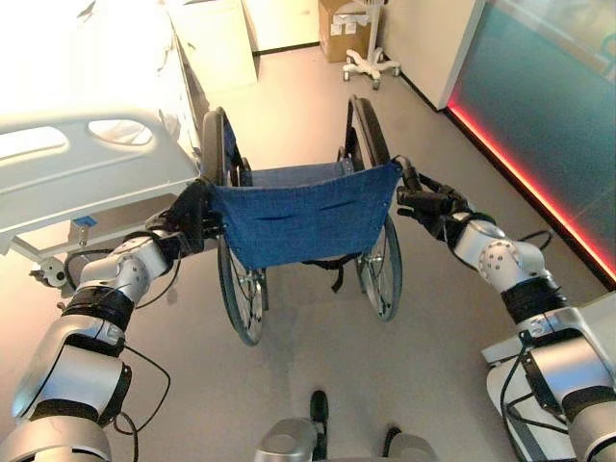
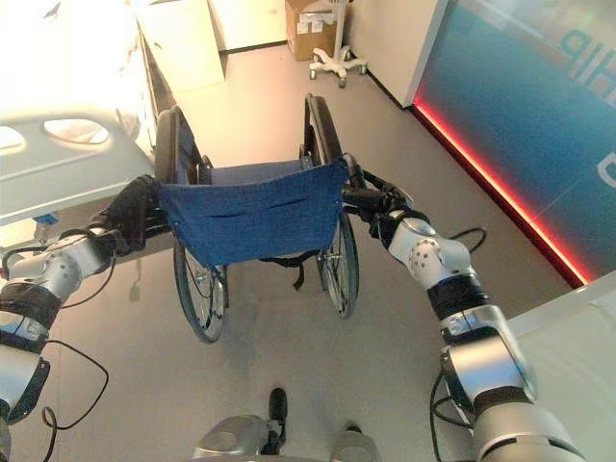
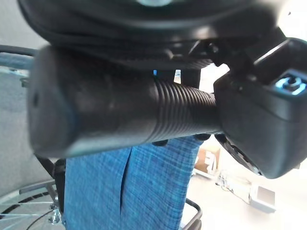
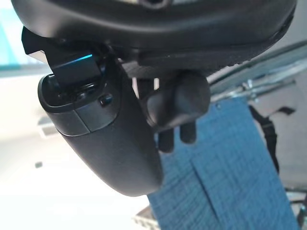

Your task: Push the wheelchair next to the bed

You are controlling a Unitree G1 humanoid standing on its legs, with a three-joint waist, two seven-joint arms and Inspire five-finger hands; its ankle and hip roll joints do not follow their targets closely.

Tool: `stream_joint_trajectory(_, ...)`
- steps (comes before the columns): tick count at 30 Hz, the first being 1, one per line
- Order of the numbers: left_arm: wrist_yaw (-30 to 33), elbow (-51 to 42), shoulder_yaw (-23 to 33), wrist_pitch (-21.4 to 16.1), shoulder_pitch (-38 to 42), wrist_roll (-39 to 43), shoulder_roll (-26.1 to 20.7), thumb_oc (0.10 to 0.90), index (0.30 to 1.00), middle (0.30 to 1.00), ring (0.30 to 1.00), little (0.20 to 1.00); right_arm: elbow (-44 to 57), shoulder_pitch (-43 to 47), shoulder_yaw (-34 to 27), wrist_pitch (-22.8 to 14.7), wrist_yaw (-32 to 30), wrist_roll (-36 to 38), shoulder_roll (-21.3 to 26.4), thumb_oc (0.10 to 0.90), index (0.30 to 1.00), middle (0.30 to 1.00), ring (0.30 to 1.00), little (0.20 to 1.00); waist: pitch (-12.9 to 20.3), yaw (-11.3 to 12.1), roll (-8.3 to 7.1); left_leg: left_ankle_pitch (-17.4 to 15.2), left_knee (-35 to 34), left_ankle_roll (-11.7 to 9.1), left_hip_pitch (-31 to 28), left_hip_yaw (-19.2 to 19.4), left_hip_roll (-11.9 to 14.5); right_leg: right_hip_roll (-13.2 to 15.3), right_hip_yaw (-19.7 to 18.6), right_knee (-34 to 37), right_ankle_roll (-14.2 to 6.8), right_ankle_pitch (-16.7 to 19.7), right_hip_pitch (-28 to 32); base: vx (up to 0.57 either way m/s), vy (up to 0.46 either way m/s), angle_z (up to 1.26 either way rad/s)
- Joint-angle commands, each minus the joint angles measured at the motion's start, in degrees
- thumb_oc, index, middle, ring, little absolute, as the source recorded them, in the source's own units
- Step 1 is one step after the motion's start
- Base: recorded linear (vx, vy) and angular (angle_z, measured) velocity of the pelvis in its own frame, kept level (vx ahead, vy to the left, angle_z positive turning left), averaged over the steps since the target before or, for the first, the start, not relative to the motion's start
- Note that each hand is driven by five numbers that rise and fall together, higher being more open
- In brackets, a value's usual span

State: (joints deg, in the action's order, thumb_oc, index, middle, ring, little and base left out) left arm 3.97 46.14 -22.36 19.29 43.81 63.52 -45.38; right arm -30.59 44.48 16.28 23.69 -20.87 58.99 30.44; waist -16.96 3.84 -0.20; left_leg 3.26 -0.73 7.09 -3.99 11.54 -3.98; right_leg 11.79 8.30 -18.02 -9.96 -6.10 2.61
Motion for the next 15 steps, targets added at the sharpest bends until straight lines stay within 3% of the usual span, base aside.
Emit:
stream_joint_trajectory(1, -3.7, -2.6, -2.4, -8.0, 15.9, 0.1, 13.0, 0.4, 0.3, 0.3, 0.3, 0.3, 9.0, 0.5, 0.9, -3.0, 0.8, 3.6, -0.9, 0.4, 0.3, 0.3, 0.3, 0.3, 7.2, -8.1, 3.16, -8.5, 5.2, -3.3, -1.2, -2.0, -1.1, -0.9, -0.1, -18.0, 3.8, 9.1, -2.9, 0.2, 0.151, 0.02)
stream_joint_trajectory(3, -3.8, -2.2, -1.2, -7.8, 14.9, -0.7, 13.0, 0.4, 0.3, 0.3, 0.3, 0.3, 9.1, 0.5, 0.9, -2.3, 0.5, 4.0, -0.8, 0.4, 0.3, 0.3, 0.3, 0.3, 7.0, -8.0, 3.14, -9.2, 5.4, -3.1, -1.9, -1.4, -1.2, 0.1, 0.5, -20.3, 3.9, 9.1, -5.4, 0.23, 0.106, 0.14)
stream_joint_trajectory(6, -3.9, -1.9, 0.0, -7.0, 13.9, -2.5, 12.8, 0.4, 0.3, 0.3, 0.3, 0.3, 7.5, 1.9, 1.0, -1.4, 0.5, 4.0, -0.8, 0.4, 0.3, 0.3, 0.3, 0.3, 6.6, -8.0, 2.66, -10.7, 5.5, -3.0, -3.5, -0.4, -1.5, 1.4, 1.8, -15.8, 3.8, 8.3, -8.5, 0.24, 0.013, 0.05)
stream_joint_trajectory(9, -3.6, -2.7, 0.2, -6.5, 13.0, -4.0, 12.0, 0.4, 0.3, 0.3, 0.3, 0.3, 6.3, 2.7, 1.1, -1.7, 0.7, 4.7, -0.4, 0.4, 0.3, 0.3, 0.3, 0.3, 6.4, -8.7, 1.56, -12.7, 6.2, -3.9, -4.8, -0.3, -1.5, -0.3, 2.8, 0.6, 3.1, 8.6, -10.5, 0.31, -0.133, 0.13)
stream_joint_trajectory(10, -3.5, -3.1, 0.2, -7.1, 12.1, -4.9, 11.8, 0.4, 0.3, 0.3, 0.3, 0.3, 6.3, 2.4, 1.3, -2.0, 0.7, 5.1, 0.0, 0.4, 0.3, 0.3, 0.3, 0.3, 6.2, -9.0, 0.88, -13.6, 6.6, -4.2, -5.1, -0.7, -1.9, -1.2, 2.4, 5.2, 2.3, 10.0, -11.5, 0.38, -0.211, 0.07)
stream_joint_trajectory(12, -2.7, -3.9, 0.0, -7.3, 11.2, -5.4, 11.3, 0.4, 0.3, 0.3, 0.3, 0.3, 6.7, 1.7, 1.3, -1.9, 0.9, 5.9, 0.9, 0.4, 0.3, 0.3, 0.3, 0.3, 6.0, -10.2, -0.58, -16.2, 7.8, -4.6, -7.0, -2.0, -2.7, -2.9, 2.4, 17.0, 0.1, 16.0, -13.9, 0.52, -0.252, 0.04)
stream_joint_trajectory(15, -1.1, -4.6, -0.1, -6.6, 11.2, -5.4, 10.7, 0.4, 0.3, 0.3, 0.3, 0.3, 6.9, 1.3, 0.5, -1.2, 0.7, 5.8, 0.9, 0.4, 0.3, 0.3, 0.3, 0.3, 5.4, -10.9, -1.15, -19.1, 9.6, -4.1, -9.5, -3.3, -2.2, -3.5, 3.4, 17.4, 0.4, 16.9, -16.7, 0.45, -0.205, 0.35)
